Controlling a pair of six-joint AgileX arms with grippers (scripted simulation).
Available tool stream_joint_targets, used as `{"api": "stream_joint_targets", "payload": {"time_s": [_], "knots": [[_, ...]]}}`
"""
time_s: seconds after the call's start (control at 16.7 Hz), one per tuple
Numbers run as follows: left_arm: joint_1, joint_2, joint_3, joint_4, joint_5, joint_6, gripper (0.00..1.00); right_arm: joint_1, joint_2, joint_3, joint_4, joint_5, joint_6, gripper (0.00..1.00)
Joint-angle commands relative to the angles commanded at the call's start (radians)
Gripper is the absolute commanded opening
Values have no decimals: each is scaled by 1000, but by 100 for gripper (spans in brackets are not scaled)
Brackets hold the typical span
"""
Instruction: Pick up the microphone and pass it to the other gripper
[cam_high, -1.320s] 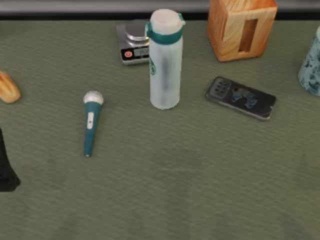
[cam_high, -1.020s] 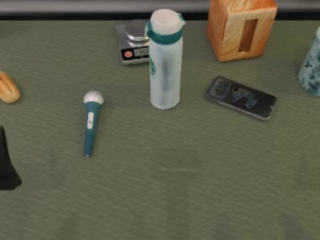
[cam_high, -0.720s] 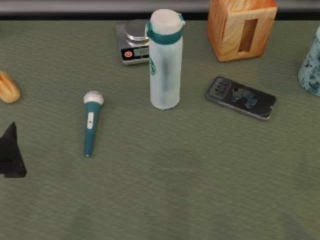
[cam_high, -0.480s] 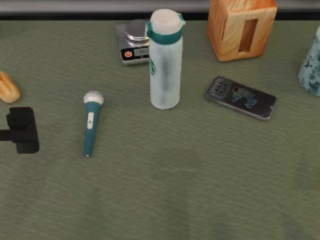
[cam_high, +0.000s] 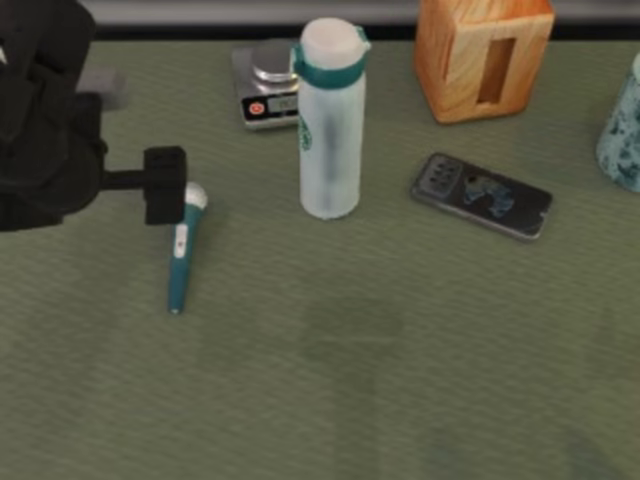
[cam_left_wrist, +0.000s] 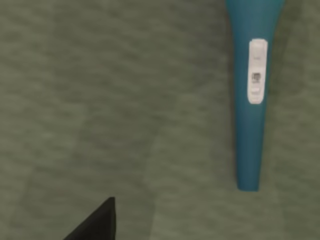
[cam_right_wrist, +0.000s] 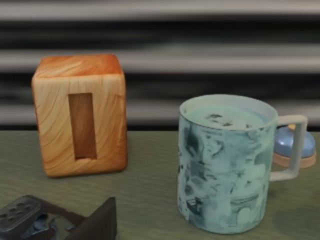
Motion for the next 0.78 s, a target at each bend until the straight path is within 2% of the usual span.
{"api": "stream_joint_targets", "payload": {"time_s": [0.36,0.78], "knots": [[-60,320,227,-176,-7,-53,100,0,0,0,0,0,0,100],[-60,351,245,-195,-9,-57,100,0,0,0,0,0,0,100]]}}
